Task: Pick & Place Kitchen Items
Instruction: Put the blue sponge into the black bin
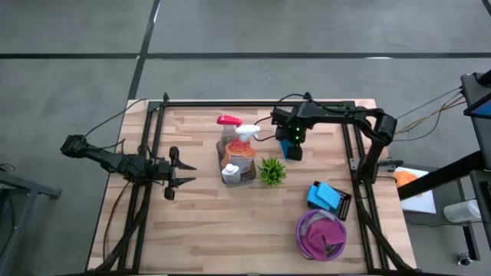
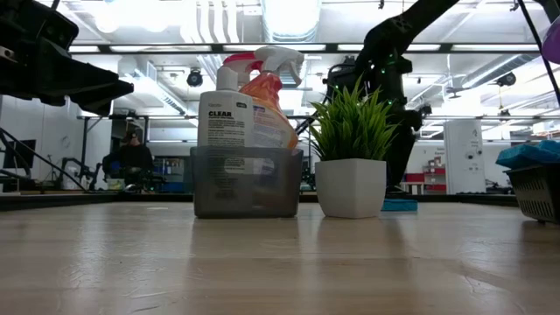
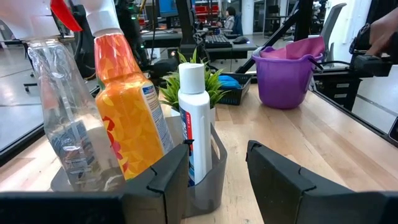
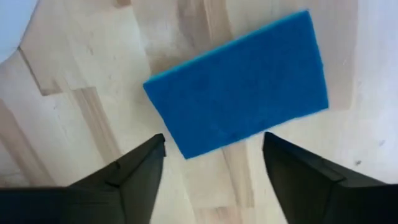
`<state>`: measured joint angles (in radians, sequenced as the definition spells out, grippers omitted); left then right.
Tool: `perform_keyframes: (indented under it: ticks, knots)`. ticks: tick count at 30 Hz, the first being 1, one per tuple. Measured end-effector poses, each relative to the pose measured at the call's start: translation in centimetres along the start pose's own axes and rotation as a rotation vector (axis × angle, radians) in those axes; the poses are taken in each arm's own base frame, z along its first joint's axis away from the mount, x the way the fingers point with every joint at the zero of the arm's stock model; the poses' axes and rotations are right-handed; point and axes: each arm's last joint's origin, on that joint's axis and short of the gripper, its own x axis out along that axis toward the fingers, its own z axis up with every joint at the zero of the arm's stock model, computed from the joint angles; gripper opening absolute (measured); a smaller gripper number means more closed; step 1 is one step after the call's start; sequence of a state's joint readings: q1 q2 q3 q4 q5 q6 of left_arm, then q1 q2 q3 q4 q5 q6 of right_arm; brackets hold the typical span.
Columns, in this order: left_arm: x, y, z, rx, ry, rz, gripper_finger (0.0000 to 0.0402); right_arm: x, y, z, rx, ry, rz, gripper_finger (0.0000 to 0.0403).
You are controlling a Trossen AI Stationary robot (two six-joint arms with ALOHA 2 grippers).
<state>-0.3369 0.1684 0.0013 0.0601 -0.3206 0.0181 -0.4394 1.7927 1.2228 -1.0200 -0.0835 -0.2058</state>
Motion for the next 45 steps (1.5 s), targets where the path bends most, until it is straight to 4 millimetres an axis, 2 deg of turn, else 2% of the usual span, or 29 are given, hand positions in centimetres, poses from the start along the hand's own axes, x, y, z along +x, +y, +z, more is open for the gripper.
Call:
perform_keyframes:
  ticks: [3, 6, 10, 20, 30, 33, 35, 42, 45]
  knots:
    - [0.0, 0.0, 0.0, 0.0, 0.0, 0.0, 0.0163, 0.1, 0.8, 0.4, -0.031, -0.013, -0.04, 0.029]
    - [0.0, 0.0, 0.0, 0.0, 0.0, 0.0, 0.0163, 0.2, 1.3, 0.7, -0.053, -0.029, -0.062, 0.0302]
    - [0.0, 0.0, 0.0, 0.0, 0.0, 0.0, 0.0163, 0.5, 1.8, 0.9, -0.056, -0.051, -0.074, 0.0304]
    - [0.0, 0.0, 0.0, 0.003, 0.0, 0.0, 0.0163, 3.4, 1.9, -0.5, -0.025, -0.025, -0.081, 0.0304]
    - [0.0, 0.0, 0.0, 0.007, 0.0, 0.0, 0.0162, 4.4, 2.5, -0.7, -0.036, -0.039, -0.244, 0.03]
    - [0.0, 0.0, 0.0, 0.005, 0.0, 0.0, 0.0162, 4.5, 2.8, -0.7, -0.036, -0.04, -0.255, 0.0272]
    - [0.0, 0.0, 0.0, 0.003, 0.0, 0.0, 0.0162, 4.6, 3.2, -0.7, -0.044, -0.04, -0.262, 0.0236]
    - [0.0, 0.0, 0.0, 0.003, 0.0, 0.0, 0.0162, 4.8, 4.2, -0.7, -0.071, -0.035, -0.279, 0.004]
    - [0.0, 0.0, 0.0, 0.003, 0.0, 0.0, 0.0162, 4.8, 4.3, -0.8, -0.05, -0.035, -0.279, 0.0031]
